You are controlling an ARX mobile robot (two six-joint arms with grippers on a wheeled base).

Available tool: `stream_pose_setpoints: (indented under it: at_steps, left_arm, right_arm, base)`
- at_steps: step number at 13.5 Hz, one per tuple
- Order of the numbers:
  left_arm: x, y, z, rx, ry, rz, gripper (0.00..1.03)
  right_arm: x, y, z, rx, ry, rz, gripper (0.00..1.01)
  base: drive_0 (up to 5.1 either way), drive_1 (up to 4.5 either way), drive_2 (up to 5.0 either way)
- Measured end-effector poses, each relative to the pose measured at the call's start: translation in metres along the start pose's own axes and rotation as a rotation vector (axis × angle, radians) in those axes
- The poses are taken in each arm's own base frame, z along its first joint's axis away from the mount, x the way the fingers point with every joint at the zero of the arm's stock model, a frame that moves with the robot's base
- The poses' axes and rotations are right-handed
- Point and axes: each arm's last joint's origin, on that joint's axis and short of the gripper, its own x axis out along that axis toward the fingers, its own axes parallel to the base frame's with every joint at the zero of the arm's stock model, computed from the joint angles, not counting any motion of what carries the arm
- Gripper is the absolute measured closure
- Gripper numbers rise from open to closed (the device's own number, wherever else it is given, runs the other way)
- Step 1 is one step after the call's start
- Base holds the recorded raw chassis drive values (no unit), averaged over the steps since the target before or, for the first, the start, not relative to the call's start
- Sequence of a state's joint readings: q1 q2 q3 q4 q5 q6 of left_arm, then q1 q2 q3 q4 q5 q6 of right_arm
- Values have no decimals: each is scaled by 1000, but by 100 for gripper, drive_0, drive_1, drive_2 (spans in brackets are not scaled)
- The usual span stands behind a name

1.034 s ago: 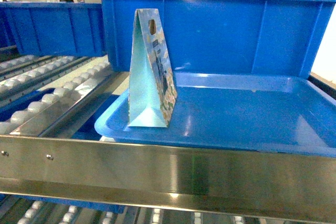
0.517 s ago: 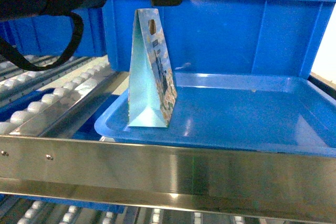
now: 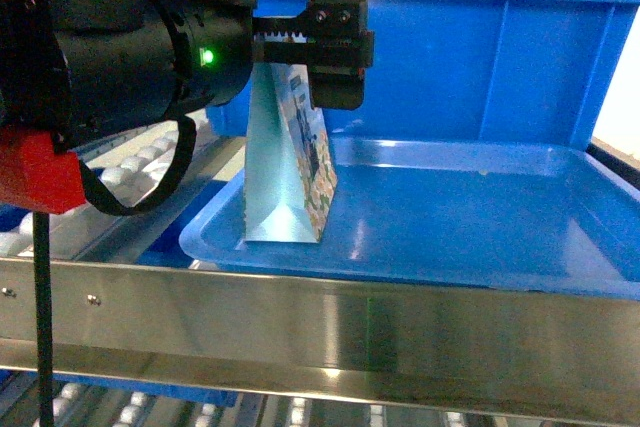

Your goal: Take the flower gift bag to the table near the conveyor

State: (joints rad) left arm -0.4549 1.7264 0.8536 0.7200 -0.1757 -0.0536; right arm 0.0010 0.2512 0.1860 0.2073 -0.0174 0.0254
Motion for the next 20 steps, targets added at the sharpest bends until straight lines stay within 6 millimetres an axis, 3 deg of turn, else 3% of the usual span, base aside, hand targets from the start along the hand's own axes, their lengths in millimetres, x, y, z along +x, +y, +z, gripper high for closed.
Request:
stream_pose_setpoints:
  at_steps: [3,4,5,7,8,14,17,20]
  left_arm:
    - [1,-5,-4,-11,10,-9,5]
    - [1,-7,-5,-12,10,-11,11]
    - [0,-9,-5,-12,11,-13,26]
    - [0,-13,-7,-8,18,1,92]
    - [0,-13,-6,-7,11,15,101]
    - [-7,-10,3,16,-50,66,101]
    - [-28,-4,27,19,-148,78,101]
    - [-52,20,42,4,-202,134,101]
  right_arm:
    - [0,0,0,0,0,0,99]
    - [0,0,0,0,0,0,99]
    - [0,0,0,0,0,0,99]
    - [0,0,0,0,0,0,99]
    - [0,0,0,0,0,0,99]
    - [0,0,0,0,0,0,99]
    - [0,0,0,0,0,0,99]
    - [0,0,0,0,0,0,99]
  base:
    - [0,0,0]
    - [0,0,0]
    - [0,0,0]
    - [0,0,0]
    - [0,0,0]
    - [0,0,0]
    - [0,0,0]
    - [0,0,0]
